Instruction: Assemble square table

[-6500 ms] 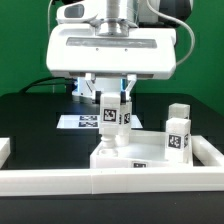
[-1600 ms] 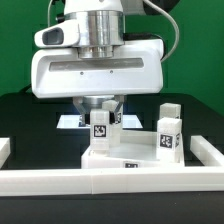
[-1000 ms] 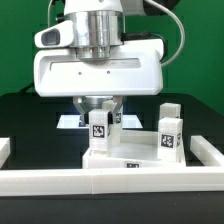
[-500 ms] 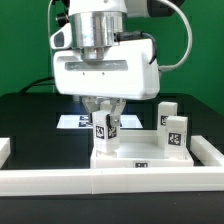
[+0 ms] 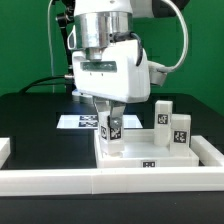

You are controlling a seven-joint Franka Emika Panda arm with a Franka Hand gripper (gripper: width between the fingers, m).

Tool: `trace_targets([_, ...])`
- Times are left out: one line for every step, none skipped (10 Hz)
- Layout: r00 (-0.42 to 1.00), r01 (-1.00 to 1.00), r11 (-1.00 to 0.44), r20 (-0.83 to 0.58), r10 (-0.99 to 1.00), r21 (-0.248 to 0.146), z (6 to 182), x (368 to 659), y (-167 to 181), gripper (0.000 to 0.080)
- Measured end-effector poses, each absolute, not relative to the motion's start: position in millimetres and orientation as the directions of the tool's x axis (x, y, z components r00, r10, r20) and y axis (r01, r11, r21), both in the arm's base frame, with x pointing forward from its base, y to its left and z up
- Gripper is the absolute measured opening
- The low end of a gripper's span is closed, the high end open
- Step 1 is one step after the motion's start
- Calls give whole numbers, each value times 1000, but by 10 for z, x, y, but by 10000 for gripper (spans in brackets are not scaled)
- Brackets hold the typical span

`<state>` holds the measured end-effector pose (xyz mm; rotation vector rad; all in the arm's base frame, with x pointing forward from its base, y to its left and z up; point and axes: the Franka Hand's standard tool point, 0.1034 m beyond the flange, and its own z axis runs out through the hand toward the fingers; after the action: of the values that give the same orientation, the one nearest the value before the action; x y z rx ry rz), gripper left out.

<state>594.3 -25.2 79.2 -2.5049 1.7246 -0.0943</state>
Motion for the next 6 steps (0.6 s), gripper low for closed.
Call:
trace_targets([381, -919, -378, -2, -925, -116, 790, 5941, -250, 368])
trace_targets([417, -903, -414, 1, -909, -116, 790, 5942, -239, 368])
trace_targets([472, -875, -469, 8, -882, -118, 796, 5948, -222, 502])
trace_targets([548, -829, -546, 19, -836, -119, 805, 5960, -223, 625])
trace_targets([659, -744, -658, 36, -752, -114, 804, 5958, -233, 625])
trace_targets([752, -650, -752, 50, -657, -108, 802, 5954, -239, 642])
